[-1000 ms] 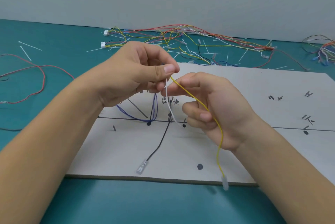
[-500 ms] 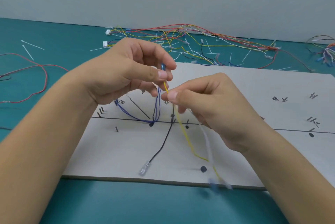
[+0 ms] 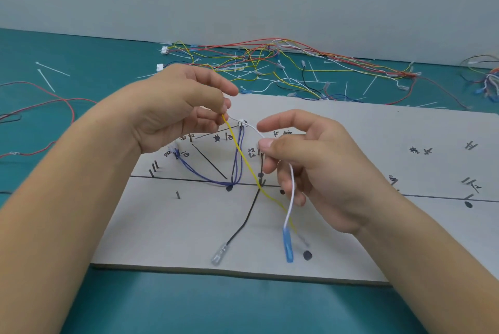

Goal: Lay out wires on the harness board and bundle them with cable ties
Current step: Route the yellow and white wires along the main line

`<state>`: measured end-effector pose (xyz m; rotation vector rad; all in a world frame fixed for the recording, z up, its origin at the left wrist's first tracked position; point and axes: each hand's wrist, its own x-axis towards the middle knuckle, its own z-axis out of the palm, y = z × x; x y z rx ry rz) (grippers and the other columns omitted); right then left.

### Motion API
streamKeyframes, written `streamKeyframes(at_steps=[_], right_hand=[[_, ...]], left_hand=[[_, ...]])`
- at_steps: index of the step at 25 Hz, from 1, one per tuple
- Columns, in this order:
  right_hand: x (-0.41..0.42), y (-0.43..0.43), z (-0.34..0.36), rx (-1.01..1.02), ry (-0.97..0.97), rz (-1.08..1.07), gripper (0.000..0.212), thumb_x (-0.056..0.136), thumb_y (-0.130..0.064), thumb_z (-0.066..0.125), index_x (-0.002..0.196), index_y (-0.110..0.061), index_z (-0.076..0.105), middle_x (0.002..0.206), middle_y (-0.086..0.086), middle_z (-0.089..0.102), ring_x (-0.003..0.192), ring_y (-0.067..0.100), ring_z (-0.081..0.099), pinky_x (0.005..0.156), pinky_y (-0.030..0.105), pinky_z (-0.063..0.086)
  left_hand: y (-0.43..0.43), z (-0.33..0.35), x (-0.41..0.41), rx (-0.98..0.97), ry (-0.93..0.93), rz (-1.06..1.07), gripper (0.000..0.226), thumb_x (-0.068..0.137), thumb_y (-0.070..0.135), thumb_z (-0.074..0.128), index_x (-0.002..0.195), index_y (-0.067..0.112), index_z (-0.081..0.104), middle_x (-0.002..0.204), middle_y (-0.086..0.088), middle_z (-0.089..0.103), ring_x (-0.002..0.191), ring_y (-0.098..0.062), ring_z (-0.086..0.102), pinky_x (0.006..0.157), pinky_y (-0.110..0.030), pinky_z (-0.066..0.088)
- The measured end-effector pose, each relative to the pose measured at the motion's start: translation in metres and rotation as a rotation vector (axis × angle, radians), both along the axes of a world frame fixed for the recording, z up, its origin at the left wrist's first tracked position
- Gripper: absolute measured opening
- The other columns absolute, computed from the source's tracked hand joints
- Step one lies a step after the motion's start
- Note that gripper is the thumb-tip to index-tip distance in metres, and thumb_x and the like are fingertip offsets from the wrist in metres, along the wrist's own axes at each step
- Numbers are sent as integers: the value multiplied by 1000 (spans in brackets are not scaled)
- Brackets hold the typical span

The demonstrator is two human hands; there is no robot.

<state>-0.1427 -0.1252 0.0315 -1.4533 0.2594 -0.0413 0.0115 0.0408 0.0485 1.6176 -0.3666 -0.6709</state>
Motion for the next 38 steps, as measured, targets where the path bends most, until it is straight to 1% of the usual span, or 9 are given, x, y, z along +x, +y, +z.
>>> streamKeyframes(at_steps=[6,10,13,16,19,23,30,35,38], right_hand=[[-1,4,-3,5,62,39,9,90,-2,67,96,0,74,64,12,67,35,13,47,37,20,38],[0,5,-6,-52,62,-1,8,90,0,67,96,1,73,63,13,69,34,14,48,35,18,36],[1,5,-8,-85,72,-16,7,91,1,67,94,1,73,64,14,69,33,15,48,34,18,36],[1,7,-9,-134,80,-29,6,90,0,67,94,0,72,64,14,70,33,18,48,33,19,35],[2,6,-8,-163,64,-59,7,90,0,66,93,-1,72,63,14,70,33,19,47,34,19,36],[2,3,-5,-205,35,-107,9,90,0,65,89,-4,73,61,10,70,34,20,47,34,20,37],[3,4,-5,-358,113,-81,15,89,-3,61,91,-12,72,64,7,74,31,17,44,36,19,36],[-1,9,-5,-226,172,45,10,90,0,63,95,-2,72,65,13,73,33,14,45,34,19,36],[-4,12,-4,-89,186,105,10,91,4,64,98,4,71,68,17,72,36,15,50,35,21,41]], left_hand=[[-3,-10,2,253,-170,57,23,94,-7,58,110,4,70,95,-12,80,56,-13,54,54,-24,48],[-3,-16,5,386,-356,151,12,87,8,79,95,14,74,79,-10,78,66,-22,67,76,-47,61],[-6,-19,3,444,-397,153,10,84,12,83,88,14,74,65,-5,76,59,-21,69,83,-57,60],[-9,-20,-2,484,-430,153,11,82,16,85,83,15,75,64,-4,76,52,-16,66,70,-43,62],[-10,-19,-3,530,-500,184,12,79,24,88,77,21,77,71,0,77,66,-18,69,63,-27,53],[-11,-21,-2,497,-524,170,10,80,22,86,76,21,77,70,2,76,64,-14,66,63,-25,51],[-10,-20,0,627,-574,56,12,85,21,80,73,25,79,66,2,75,51,-13,58,52,-20,43],[-4,-15,2,659,-628,-78,14,85,17,77,78,28,80,71,7,77,73,-16,73,68,-33,59],[1,-12,2,670,-625,-180,11,82,20,79,83,31,79,71,14,76,64,-8,70,54,-24,53]])
